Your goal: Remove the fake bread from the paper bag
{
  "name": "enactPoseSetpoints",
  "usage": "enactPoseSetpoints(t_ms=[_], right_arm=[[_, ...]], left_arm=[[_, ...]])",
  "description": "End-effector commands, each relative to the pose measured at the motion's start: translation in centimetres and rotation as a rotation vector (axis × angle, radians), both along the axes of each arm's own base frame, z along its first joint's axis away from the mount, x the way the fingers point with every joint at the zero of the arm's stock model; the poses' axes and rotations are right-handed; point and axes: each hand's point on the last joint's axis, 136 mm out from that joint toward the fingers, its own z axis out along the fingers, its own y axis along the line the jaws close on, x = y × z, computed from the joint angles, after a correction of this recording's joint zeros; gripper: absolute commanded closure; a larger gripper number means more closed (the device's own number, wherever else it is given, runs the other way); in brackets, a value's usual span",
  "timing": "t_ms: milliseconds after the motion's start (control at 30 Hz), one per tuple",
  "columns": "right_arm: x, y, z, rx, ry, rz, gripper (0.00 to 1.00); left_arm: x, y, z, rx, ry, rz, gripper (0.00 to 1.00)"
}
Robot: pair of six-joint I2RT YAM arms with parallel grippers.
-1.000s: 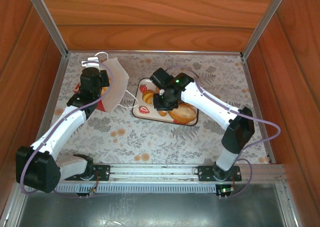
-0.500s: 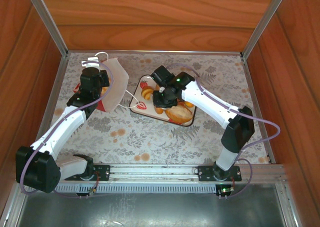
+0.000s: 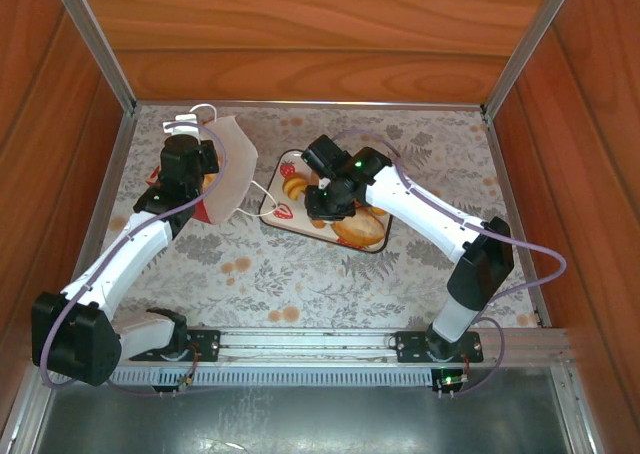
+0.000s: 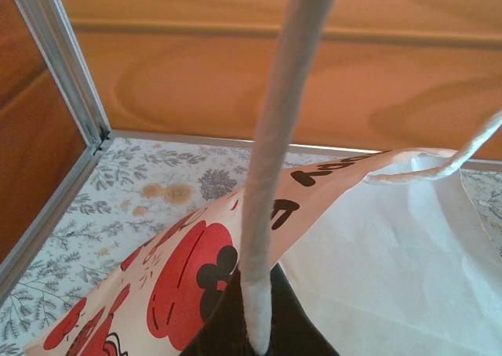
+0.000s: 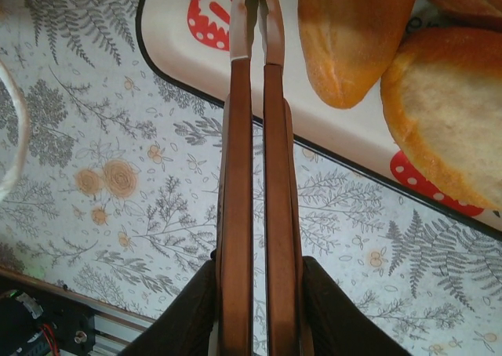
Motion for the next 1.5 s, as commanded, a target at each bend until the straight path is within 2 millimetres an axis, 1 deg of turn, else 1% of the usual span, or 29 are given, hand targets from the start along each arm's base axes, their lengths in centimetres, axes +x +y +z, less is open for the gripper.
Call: enactPoseSetpoints(t_ms=[0,133,267,467,633,800,1000,1267,1367,1467], right_arm=[[-0.8,-0.7,0.3,-0.014,0.017,-0.018,0.72],[-1.5,-0.7,-0.1,-0.017,0.041,-0.013,0.72],[-1.8,-0.5,-1.1,-0.033,0.065,-0.007,0.72],[-0.5,0.1,-1.8,-0.044,0.038,-0.021,0.72],[0.8,1.1,-1.7,-0.031,0.006,-0.021,0.72],[1.5,1.8,-2.2,-0.027,0.003,-0.021,0.72],[2.2,2.5,-2.1,0.005,-0.007,-0.025,0.72],[2.4,3.3,-2.6,0.019,0.011,-0.015,0.72],[2.2,3.3,-2.4,0.026,0.021,-0.007,0.72],[1.7,3.0,-2.1,0.026,0.029,0.002,0.72]], left_arm=[[0.1,0.0,1.3,-0.029,-0.029,0.003,1.0],[0.0,0.1,1.3,-0.029,-0.031,0.006,1.0],[0.0,0.1,1.3,-0.032,-0.032,0.007,1.0],[-0.1,0.1,1.4,-0.033,-0.035,0.005,1.0],[-0.2,0.1,1.4,-0.032,-0.034,0.002,1.0],[-0.2,0.1,1.3,-0.031,-0.033,0.001,1.0],[-0.1,0.0,1.3,-0.037,-0.031,-0.002,1.0],[0.0,-0.1,1.4,-0.039,-0.034,-0.004,1.0],[0.0,0.0,1.5,-0.037,-0.035,-0.003,1.0],[-0.1,0.0,1.5,-0.036,-0.037,0.0,1.0]])
